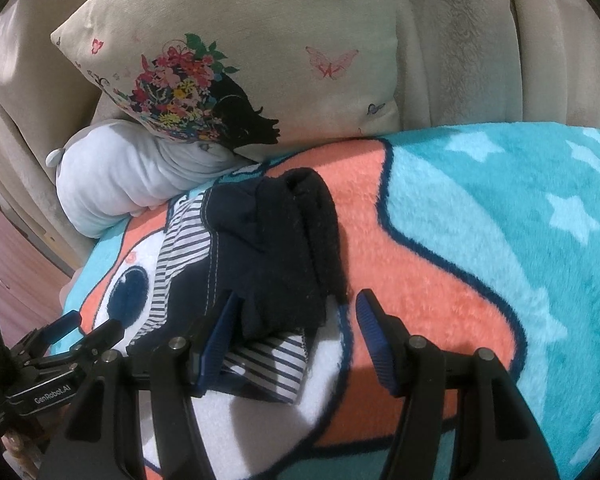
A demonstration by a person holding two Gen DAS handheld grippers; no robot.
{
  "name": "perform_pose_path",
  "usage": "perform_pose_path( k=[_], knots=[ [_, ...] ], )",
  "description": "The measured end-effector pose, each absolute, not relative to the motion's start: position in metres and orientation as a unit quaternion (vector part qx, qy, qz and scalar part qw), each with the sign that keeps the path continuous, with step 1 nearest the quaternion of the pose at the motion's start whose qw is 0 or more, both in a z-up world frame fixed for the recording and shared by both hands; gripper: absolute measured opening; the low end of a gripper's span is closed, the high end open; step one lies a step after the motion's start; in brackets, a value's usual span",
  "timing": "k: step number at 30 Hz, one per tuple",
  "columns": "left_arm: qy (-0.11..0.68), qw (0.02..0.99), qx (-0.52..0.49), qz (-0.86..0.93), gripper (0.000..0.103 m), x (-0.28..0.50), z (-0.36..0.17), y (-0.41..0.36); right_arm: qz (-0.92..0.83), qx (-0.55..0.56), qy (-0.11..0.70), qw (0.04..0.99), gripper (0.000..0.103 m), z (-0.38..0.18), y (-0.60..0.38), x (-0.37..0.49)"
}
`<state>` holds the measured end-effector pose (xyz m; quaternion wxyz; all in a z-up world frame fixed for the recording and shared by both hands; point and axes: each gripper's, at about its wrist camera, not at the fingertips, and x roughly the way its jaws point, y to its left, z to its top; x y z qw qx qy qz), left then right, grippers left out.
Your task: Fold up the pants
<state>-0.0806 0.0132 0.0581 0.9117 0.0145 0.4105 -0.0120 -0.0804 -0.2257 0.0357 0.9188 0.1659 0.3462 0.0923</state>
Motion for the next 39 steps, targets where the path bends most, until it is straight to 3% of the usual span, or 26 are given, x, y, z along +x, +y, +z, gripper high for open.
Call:
perform_pose_path(
  k=[39],
  knots=[
    [0.438,0.899,0.006,-0.032,0.103,-0.064,0.047,0.004,0.092,0.166,0.355,0.916,0.06,0.04,-0.231,-0.076]
  ],
)
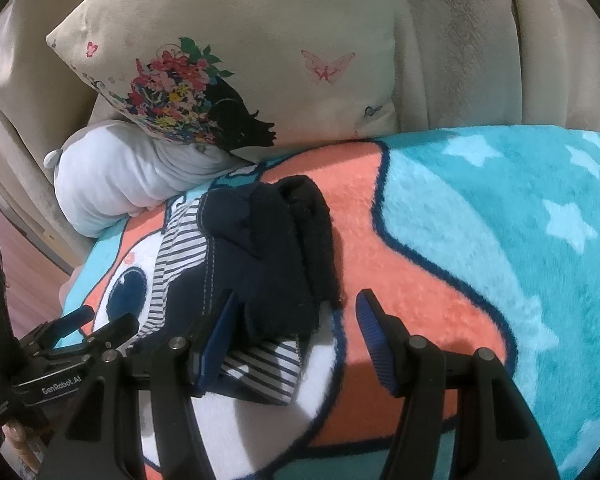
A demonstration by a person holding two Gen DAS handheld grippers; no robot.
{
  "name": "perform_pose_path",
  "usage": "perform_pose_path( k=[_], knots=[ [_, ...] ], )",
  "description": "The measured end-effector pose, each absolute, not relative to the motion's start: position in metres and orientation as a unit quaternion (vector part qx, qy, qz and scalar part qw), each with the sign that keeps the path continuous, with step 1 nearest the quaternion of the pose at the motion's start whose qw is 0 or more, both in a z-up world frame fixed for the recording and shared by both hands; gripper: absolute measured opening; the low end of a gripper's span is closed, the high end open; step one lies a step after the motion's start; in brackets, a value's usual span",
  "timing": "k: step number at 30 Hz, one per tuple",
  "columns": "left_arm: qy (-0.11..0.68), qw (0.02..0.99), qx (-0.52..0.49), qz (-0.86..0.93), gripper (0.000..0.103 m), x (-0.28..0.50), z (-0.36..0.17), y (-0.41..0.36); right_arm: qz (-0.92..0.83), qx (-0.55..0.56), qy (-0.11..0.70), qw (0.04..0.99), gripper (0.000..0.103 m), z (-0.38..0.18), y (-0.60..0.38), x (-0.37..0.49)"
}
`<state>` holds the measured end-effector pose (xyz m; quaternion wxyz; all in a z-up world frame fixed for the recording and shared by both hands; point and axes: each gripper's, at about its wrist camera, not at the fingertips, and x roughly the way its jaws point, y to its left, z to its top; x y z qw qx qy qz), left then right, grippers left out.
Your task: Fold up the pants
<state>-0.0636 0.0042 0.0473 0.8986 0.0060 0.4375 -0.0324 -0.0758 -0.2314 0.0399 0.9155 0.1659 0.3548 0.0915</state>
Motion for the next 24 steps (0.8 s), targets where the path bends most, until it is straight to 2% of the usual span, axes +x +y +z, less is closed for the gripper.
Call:
perform_pose_path(
  k=[9,15,24],
  knots=[
    [0.454,0.886,-0.043,-0.083,0.103,-0.05,0.042,0.01,0.094,0.172,0.36,0.912,0.06,0.038,-0.234,-0.069],
    [0.435,0.89,-0.078,-0.109,0.103,-0.051,0.048,0.008,0.093,0.167,0.357,0.914,0.06,0.039,-0.232,-0.073],
    [0.399,0.914,-0.017,-0.069,0.103,-0.064,0.059,-0.002,0.086,0.152,0.358,0.917,0.06,0.038,-0.223,-0.075]
  ],
)
